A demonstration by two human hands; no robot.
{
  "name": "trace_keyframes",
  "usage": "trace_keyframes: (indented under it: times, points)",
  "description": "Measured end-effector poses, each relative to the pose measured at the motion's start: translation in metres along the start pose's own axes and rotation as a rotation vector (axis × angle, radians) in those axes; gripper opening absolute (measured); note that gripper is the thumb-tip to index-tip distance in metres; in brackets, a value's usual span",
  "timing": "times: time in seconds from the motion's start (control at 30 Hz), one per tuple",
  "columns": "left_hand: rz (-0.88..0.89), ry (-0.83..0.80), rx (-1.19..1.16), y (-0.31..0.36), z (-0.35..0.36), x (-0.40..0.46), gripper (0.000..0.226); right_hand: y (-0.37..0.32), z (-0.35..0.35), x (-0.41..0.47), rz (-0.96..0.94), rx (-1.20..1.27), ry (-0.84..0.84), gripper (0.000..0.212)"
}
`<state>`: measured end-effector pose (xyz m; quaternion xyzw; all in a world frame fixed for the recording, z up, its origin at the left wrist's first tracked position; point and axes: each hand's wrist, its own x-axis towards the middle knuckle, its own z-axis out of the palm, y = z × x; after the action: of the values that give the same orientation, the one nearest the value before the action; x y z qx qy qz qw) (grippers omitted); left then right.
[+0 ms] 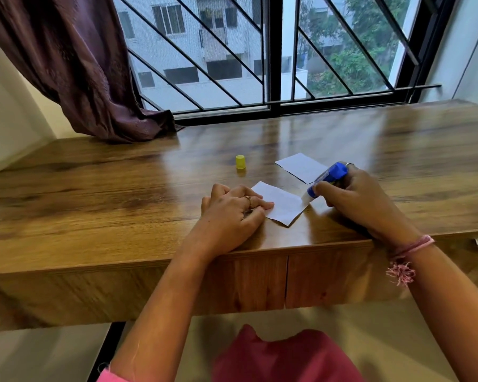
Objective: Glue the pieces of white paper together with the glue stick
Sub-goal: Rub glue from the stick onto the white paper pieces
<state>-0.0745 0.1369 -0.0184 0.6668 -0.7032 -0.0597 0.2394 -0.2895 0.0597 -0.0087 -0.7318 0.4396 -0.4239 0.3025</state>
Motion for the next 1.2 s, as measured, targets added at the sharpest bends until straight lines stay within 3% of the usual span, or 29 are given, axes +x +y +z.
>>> trace_keyframes:
  times: [0.33,0.47,1.2]
  points:
    - [-0.009,0.002,-0.010,0.0001,0.0007,0.0001,0.028,-0.0023,0.0007,-0.0030,-0.030,-0.030,-0.020,0.006]
    - [-0.008,0.006,-0.003,-0.0001,0.0014,0.0009,0.028,-0.0013,0.0002,-0.0014,-0.001,-0.069,0.049,0.010]
    - [-0.003,-0.007,-0.007,-0.0006,-0.0001,0.0003,0.029,-0.0059,0.0013,-0.0087,-0.071,-0.073,-0.057,0.013]
